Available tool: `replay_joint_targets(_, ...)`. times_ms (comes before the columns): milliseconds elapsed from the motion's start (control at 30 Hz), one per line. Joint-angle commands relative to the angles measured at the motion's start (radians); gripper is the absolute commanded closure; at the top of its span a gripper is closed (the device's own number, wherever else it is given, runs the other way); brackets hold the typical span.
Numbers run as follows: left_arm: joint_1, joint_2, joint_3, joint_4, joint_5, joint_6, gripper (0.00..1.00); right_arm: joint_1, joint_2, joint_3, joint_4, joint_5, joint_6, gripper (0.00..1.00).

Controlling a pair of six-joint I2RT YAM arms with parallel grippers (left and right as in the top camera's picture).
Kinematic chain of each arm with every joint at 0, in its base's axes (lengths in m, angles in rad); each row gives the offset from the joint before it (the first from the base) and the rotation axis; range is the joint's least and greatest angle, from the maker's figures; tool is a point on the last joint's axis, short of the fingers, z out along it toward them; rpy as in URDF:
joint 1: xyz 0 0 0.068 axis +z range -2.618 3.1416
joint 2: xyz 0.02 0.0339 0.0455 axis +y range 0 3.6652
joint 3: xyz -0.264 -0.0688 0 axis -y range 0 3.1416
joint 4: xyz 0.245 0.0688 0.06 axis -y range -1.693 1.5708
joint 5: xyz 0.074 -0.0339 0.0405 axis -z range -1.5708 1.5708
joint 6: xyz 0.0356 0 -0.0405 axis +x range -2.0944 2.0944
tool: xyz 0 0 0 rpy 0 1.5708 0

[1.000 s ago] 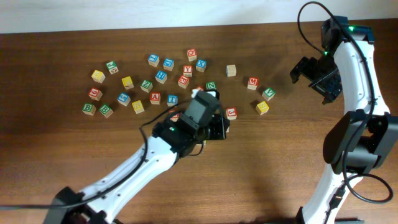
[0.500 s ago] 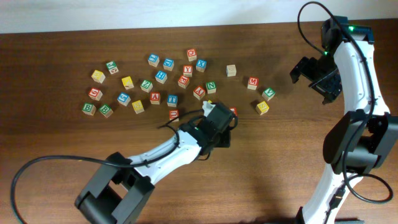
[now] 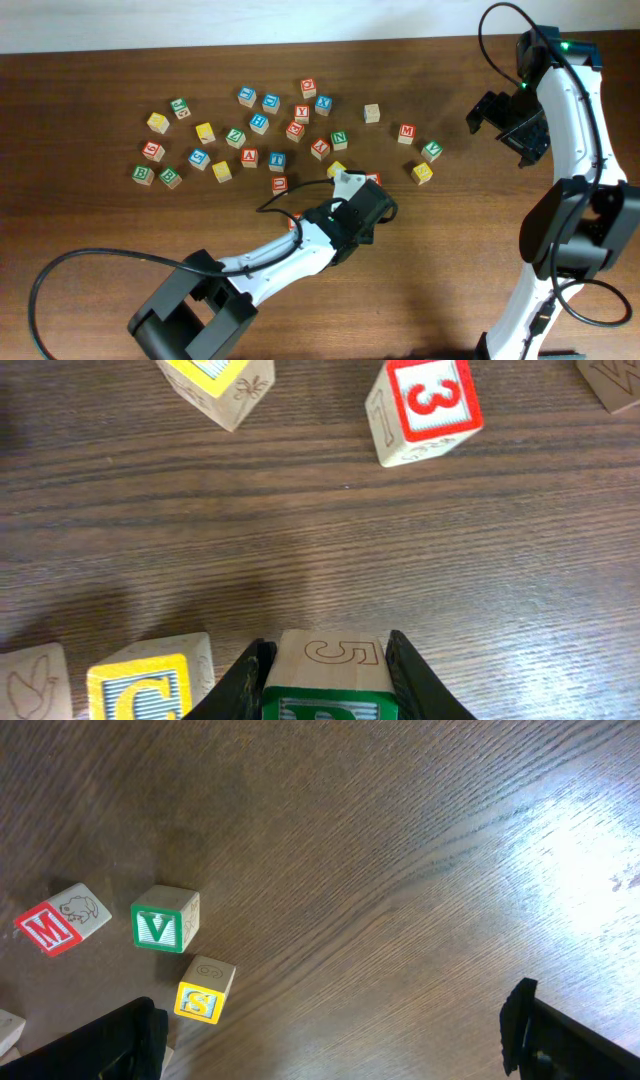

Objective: Spell out ICRA
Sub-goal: 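Lower the R block right of the C block and open the left gripper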

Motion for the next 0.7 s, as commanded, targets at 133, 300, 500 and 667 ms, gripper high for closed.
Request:
replay_joint_targets(133, -0.006, 0.047, -0.001, -0.017, -0.025, -0.013, 0.73, 0.004, 0.005, 0.006, 0.000, 0.002, 0.002, 0.02)
replay_joint_targets(300, -0.006, 0.059, -0.001, -0.017, -0.002, -0.013, 0.72, 0.004, 0.006, 0.006, 0.000, 0.002, 0.002, 0.02)
replay_joint_targets(500, -0.006, 0.059, -0.001, -0.017, -0.002, -0.013, 0.66, 0.004, 0.006, 0.006, 0.000, 0.002, 0.002, 0.02)
replay_joint_targets(667, -0.005, 0.059, -0.001, -0.017, -0.002, -0.013, 0.72, 0.004, 0.005, 0.006, 0.000, 0.002, 0.002, 0.02)
